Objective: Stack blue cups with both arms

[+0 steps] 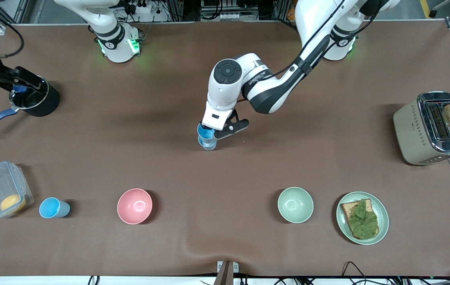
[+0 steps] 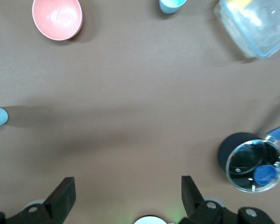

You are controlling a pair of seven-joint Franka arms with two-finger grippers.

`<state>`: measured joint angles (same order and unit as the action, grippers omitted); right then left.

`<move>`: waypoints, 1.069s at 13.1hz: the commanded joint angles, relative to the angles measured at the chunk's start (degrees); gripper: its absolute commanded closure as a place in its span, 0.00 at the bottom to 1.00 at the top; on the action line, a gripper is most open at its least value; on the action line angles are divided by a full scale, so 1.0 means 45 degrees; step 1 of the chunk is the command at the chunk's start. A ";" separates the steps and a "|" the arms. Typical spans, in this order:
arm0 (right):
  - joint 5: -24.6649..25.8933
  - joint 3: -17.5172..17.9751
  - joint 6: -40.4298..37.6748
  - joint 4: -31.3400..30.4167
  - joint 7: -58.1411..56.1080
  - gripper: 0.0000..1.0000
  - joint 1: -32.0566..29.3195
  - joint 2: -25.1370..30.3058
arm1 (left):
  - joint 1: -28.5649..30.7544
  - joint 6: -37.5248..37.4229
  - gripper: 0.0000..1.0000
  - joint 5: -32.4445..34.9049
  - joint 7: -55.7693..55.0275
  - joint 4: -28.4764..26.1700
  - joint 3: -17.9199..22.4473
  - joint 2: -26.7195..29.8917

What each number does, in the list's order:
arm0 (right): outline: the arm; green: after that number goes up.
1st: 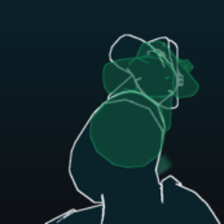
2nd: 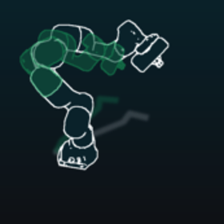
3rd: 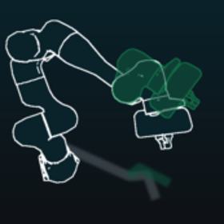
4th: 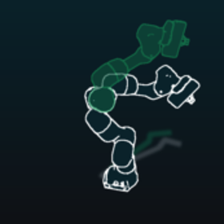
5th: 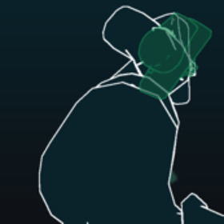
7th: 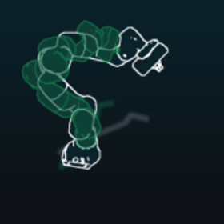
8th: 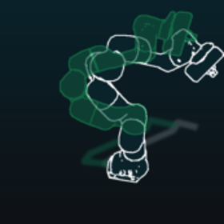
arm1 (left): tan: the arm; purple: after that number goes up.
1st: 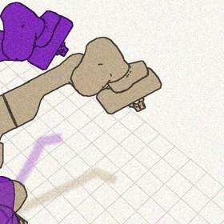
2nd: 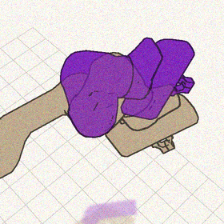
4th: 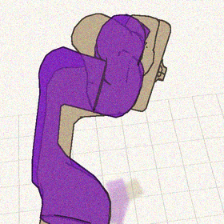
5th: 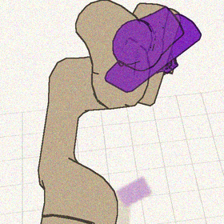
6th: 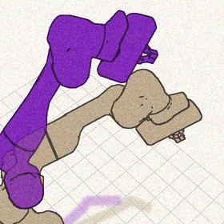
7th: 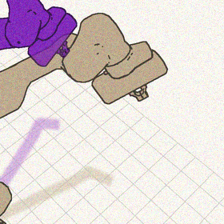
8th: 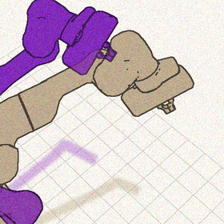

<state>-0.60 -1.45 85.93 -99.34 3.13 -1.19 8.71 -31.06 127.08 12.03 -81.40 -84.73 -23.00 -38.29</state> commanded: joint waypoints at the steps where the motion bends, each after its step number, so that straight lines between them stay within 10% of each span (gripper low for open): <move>1: 0.0348 -0.0028 -0.0989 0.1251 -0.0069 0.00 -0.0126 -0.0256 | -0.0734 0.0080 1.00 0.0432 -0.0563 0.0352 0.0677 -0.0240; 4: 0.0368 -0.0108 -0.0991 0.1470 -0.0090 0.00 0.0148 -0.0645 | -0.0753 0.0216 0.90 0.0393 -0.0641 0.0371 0.0678 -0.0455; 5: 0.0368 -0.0127 -0.0972 0.1490 -0.0090 0.00 0.0129 -0.0841 | -0.0754 0.0255 0.02 0.0413 -0.0738 0.0371 0.0678 -0.0455; 14: 0.0700 -0.0128 -0.0796 0.1646 0.0105 0.00 0.0284 -0.0882 | 0.2307 -0.2297 0.00 0.0393 0.2864 0.0293 0.0913 0.3486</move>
<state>1.18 -1.82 82.59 -93.19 3.09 -0.81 5.30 -24.13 120.61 12.81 -74.18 -81.15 -18.52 -27.55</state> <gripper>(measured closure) 0.000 0.000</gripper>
